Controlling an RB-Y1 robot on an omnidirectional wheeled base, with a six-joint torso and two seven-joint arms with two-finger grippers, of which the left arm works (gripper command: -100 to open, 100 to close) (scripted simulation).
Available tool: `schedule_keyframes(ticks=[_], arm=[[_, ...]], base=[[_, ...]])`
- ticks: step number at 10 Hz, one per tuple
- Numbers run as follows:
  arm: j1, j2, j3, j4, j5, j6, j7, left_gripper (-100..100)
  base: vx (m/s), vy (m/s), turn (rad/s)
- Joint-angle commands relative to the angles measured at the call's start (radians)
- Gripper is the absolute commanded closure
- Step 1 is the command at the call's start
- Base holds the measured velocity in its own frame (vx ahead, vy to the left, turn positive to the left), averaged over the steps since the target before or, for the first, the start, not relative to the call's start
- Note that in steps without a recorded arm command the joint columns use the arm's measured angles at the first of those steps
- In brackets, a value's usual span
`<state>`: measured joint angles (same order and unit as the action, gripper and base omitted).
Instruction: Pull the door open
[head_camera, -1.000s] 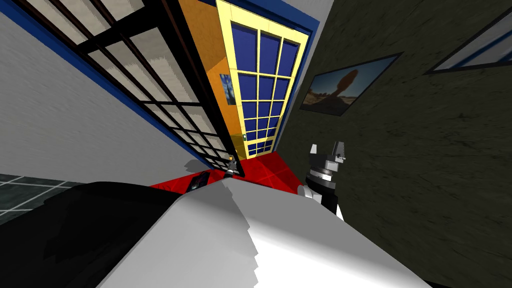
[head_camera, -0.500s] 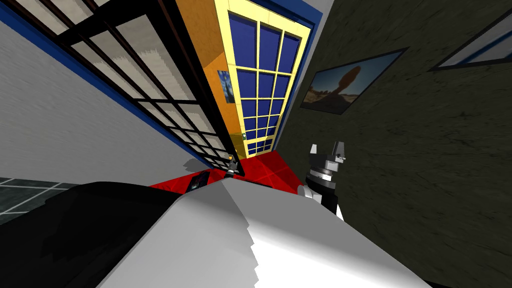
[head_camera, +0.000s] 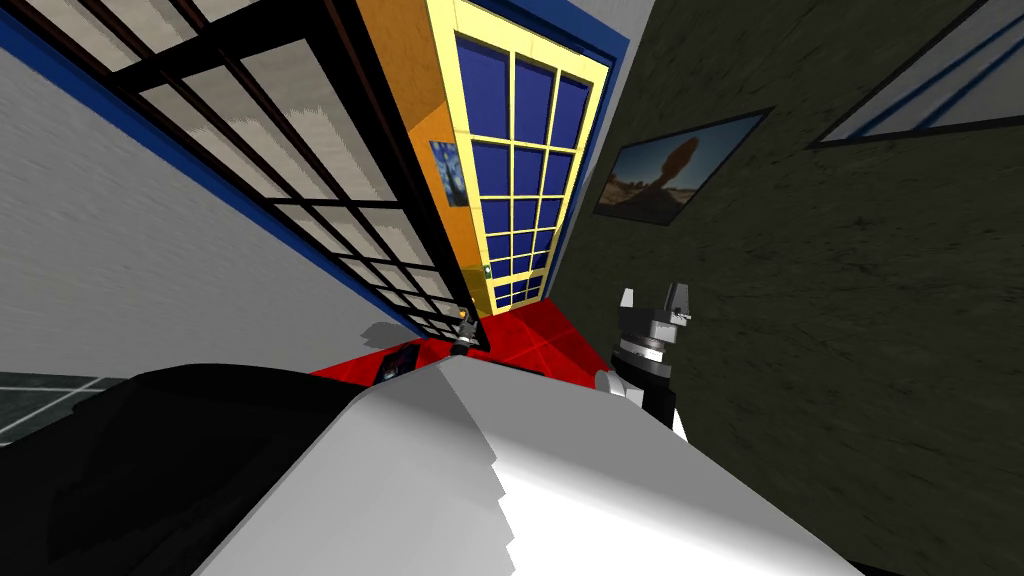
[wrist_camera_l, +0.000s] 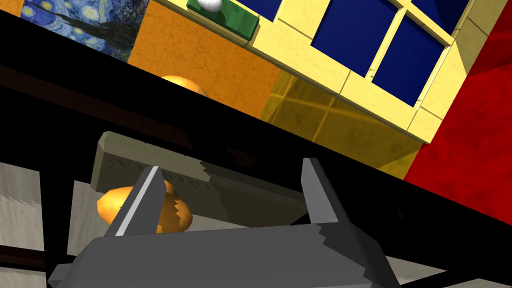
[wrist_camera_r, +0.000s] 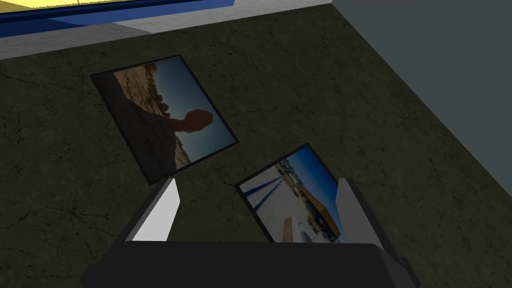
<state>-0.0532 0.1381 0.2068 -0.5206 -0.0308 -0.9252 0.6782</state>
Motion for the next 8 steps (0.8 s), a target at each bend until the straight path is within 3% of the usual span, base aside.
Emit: schedule_keyframes(ticks=[1, 8], arm=[[-0.003, 0.017, 0.01, 0.003, 0.011, -0.011, 0.031, -100], [-0.027, 0.014, -0.006, 0.009, 0.035, -0.001, 0.175, -100]], base=[[-0.067, 0.046, -0.032], [-0.06, 0.03, -0.046]])
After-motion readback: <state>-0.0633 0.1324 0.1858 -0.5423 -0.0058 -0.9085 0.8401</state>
